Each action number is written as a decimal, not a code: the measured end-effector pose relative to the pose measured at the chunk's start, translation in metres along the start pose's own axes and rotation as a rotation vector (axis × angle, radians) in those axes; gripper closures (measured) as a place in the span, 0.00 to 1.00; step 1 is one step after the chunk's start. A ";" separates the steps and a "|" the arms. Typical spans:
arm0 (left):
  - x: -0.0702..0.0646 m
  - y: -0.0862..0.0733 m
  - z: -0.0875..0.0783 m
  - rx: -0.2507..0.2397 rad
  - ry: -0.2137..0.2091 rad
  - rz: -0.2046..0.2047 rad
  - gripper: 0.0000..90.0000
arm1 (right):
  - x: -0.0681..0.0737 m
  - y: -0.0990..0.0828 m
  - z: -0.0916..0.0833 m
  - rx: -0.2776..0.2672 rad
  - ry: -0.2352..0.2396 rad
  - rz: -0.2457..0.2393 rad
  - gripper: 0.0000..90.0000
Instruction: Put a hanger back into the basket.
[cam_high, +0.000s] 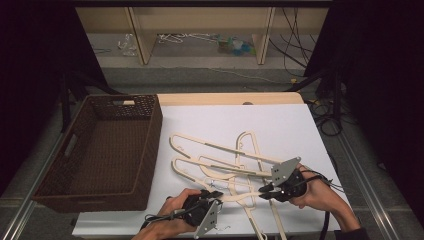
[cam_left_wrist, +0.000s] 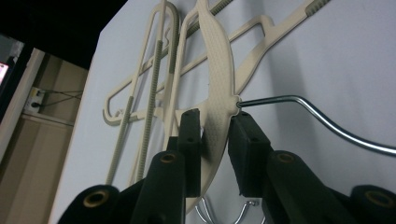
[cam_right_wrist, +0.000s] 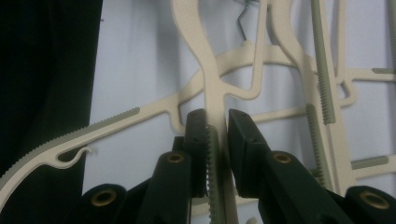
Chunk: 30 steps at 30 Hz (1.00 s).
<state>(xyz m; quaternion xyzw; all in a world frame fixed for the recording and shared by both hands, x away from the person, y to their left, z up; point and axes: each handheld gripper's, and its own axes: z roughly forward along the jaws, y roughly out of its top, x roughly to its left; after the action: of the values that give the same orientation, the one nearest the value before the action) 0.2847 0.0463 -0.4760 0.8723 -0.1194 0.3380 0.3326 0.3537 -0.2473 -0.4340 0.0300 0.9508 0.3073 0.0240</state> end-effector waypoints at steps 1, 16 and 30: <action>0.000 0.000 0.000 0.000 0.000 0.000 0.85 | 0.000 -0.001 0.000 0.002 0.003 0.005 0.88; 0.023 0.015 -0.015 -0.040 0.065 0.102 0.95 | 0.005 0.001 -0.029 -0.149 -0.145 0.196 0.45; 0.055 0.016 -0.039 -0.070 0.108 -0.131 0.95 | 0.041 0.017 -0.072 -0.332 -0.364 0.322 0.33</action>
<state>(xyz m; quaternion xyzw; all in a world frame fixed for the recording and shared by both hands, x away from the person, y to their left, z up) 0.2987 0.0612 -0.4098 0.8464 -0.0557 0.3578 0.3904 0.3089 -0.2729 -0.3667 0.2308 0.8505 0.4483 0.1494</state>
